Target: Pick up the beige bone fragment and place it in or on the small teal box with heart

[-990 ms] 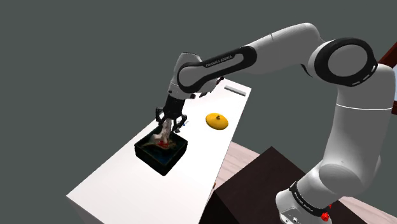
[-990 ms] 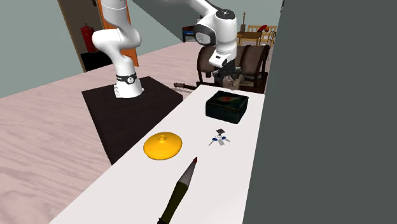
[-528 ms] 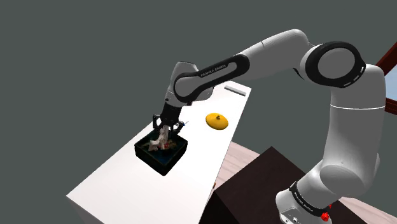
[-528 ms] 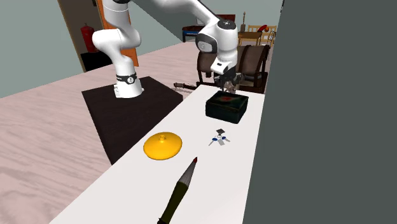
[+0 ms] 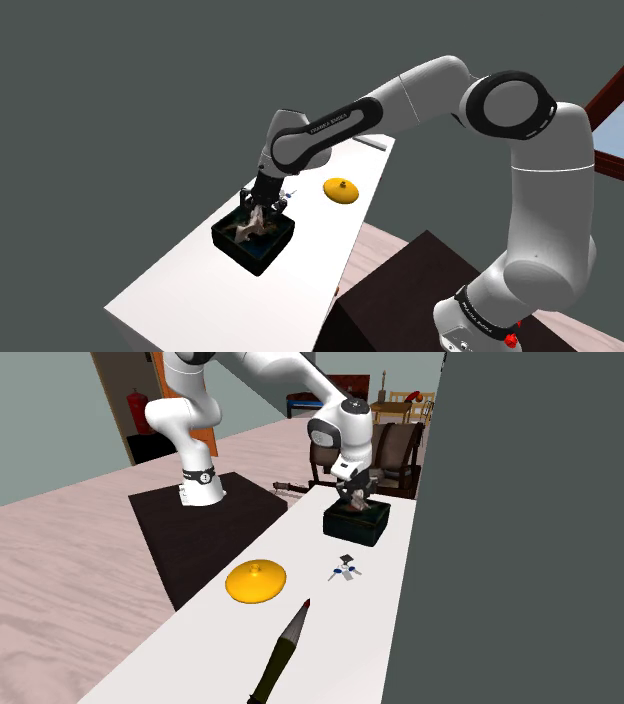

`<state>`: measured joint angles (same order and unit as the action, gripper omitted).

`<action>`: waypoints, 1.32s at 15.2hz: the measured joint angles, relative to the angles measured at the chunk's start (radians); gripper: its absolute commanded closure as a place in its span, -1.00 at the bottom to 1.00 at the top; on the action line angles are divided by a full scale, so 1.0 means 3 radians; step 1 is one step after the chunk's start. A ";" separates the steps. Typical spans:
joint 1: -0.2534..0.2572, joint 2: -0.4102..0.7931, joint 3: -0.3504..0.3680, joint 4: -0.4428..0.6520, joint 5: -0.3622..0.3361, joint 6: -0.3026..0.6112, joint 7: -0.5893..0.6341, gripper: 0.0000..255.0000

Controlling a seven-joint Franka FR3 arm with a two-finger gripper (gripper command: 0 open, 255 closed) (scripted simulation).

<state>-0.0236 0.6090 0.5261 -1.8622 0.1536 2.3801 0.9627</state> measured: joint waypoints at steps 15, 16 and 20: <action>-0.0109 -0.0175 0.0033 0.0067 0.0043 -0.0251 -0.0036 -1.00; -0.0123 -0.0206 0.0040 0.0068 0.0052 -0.0282 -0.0036 -1.00; -0.0148 -0.0256 0.0053 0.0050 0.0071 -0.0320 -0.0047 -1.00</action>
<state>-0.0680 0.5320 0.5420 -1.8470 0.1749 2.2842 0.9486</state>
